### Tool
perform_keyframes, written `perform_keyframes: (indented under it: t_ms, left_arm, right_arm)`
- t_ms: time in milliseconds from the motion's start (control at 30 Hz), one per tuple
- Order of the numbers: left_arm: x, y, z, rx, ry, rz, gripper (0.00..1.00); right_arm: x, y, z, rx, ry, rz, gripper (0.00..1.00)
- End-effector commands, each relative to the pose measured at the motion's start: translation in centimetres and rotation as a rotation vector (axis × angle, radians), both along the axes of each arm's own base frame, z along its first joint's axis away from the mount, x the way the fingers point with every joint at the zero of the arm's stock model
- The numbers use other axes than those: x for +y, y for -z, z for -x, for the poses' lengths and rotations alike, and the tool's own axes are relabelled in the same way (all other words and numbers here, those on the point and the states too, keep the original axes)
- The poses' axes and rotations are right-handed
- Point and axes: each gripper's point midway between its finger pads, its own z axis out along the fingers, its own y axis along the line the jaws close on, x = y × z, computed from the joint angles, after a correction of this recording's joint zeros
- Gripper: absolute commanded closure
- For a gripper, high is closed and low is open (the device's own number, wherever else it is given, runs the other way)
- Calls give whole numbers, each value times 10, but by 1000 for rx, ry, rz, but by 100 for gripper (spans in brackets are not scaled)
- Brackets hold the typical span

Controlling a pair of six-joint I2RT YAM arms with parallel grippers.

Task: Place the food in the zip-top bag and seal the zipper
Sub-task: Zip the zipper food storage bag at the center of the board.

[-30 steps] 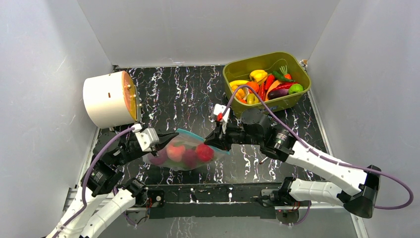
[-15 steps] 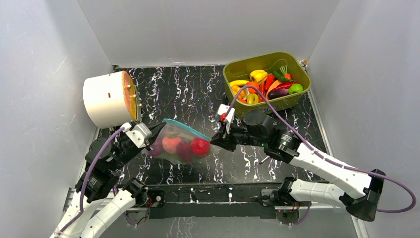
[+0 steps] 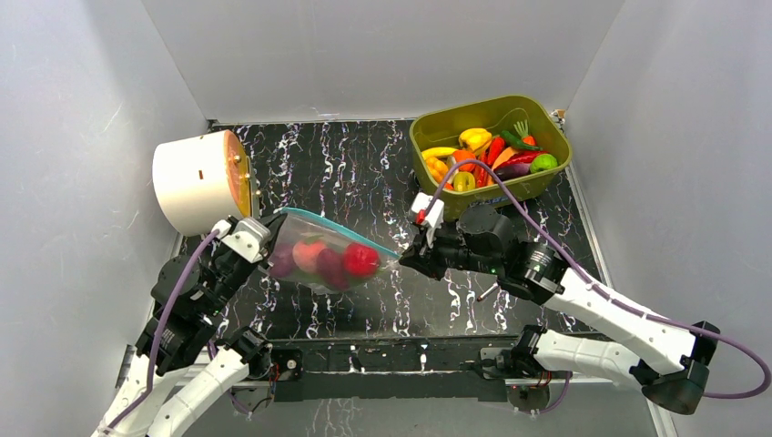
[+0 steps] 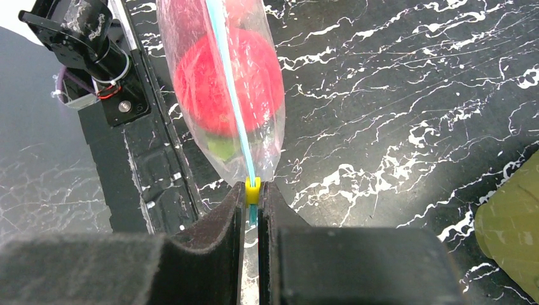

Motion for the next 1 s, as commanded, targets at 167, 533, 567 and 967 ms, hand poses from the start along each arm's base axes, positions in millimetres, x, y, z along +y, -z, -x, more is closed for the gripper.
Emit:
perform_keyframes:
  t_ms: [167,533,567,967]
  left_arm:
    - [35,-40,-9,-106,-190,72,100]
    - [18,-14,-11,-25,-117,54,100]
    - [18,-10,-13,-7,-128,48,100]
    - [10,29,-19,99,-116,25,77]
  right_arm:
    - [-28,5,6,16,54,69,100]
    - [-9,-11,2,6,21,-8,100]
    - [-7,-14,0,-1,25,-15,100]
    - [34,-43,-30,-80,-18,-34,100]
